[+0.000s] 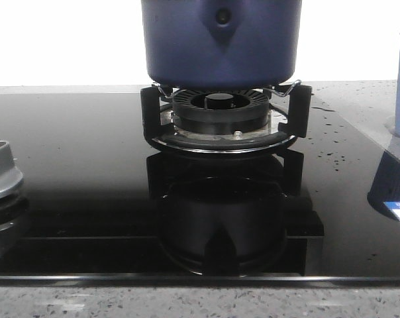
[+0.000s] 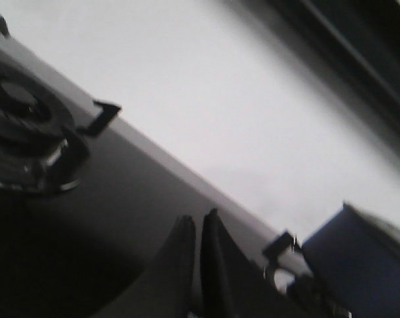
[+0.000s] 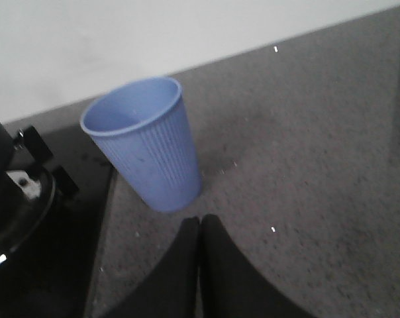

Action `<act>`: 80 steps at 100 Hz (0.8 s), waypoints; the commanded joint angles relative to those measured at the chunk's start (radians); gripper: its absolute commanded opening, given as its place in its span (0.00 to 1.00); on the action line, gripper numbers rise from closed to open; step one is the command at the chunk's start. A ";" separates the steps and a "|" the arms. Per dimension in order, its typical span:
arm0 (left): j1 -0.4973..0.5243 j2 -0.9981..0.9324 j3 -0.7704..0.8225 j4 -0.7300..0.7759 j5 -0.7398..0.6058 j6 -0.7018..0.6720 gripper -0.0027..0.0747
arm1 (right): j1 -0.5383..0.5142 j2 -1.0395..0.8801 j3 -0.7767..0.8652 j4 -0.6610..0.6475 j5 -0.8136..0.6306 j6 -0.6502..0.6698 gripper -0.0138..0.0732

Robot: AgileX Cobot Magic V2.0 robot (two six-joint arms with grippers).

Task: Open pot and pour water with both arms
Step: 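Grasp the purple lid knob with the left gripper and lift the lid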

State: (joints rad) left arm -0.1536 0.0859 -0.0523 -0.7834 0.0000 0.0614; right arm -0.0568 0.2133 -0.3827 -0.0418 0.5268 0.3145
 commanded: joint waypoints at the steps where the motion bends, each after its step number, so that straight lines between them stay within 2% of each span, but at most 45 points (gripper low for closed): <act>1: -0.001 0.097 -0.098 0.069 0.102 -0.007 0.01 | -0.003 0.112 -0.138 -0.002 0.117 -0.033 0.08; 9: -0.001 0.186 -0.172 0.108 0.208 -0.003 0.01 | -0.001 0.205 -0.232 0.026 0.253 -0.092 0.08; 16: -0.003 0.268 -0.228 0.101 0.287 0.039 0.01 | 0.009 0.264 -0.295 0.099 0.343 -0.146 0.08; 26: -0.017 0.369 -0.302 -0.024 0.364 0.224 0.03 | 0.031 0.321 -0.338 0.307 0.403 -0.266 0.08; 31: -0.030 0.416 -0.339 -0.139 0.403 0.377 0.03 | 0.039 0.340 -0.345 0.407 0.418 -0.332 0.08; 46: -0.063 0.572 -0.440 -0.574 0.636 0.826 0.03 | 0.041 0.363 -0.347 0.666 0.420 -0.557 0.08; 52: -0.065 0.634 -0.471 -0.713 0.755 1.001 0.03 | 0.041 0.363 -0.347 0.745 0.404 -0.639 0.08; 58: -0.065 0.703 -0.506 -0.824 0.869 1.119 0.03 | 0.041 0.363 -0.347 0.800 0.389 -0.755 0.08; 67: -0.065 0.790 -0.565 -0.881 0.960 1.245 0.03 | 0.041 0.363 -0.347 0.866 0.354 -0.889 0.08; 80: -0.065 0.898 -0.657 -0.863 0.973 1.362 0.03 | 0.041 0.363 -0.347 0.885 0.276 -0.998 0.08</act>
State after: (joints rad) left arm -0.2106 0.9297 -0.6296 -1.5669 0.9302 1.3184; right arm -0.0193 0.5651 -0.6956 0.7817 0.9089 -0.5926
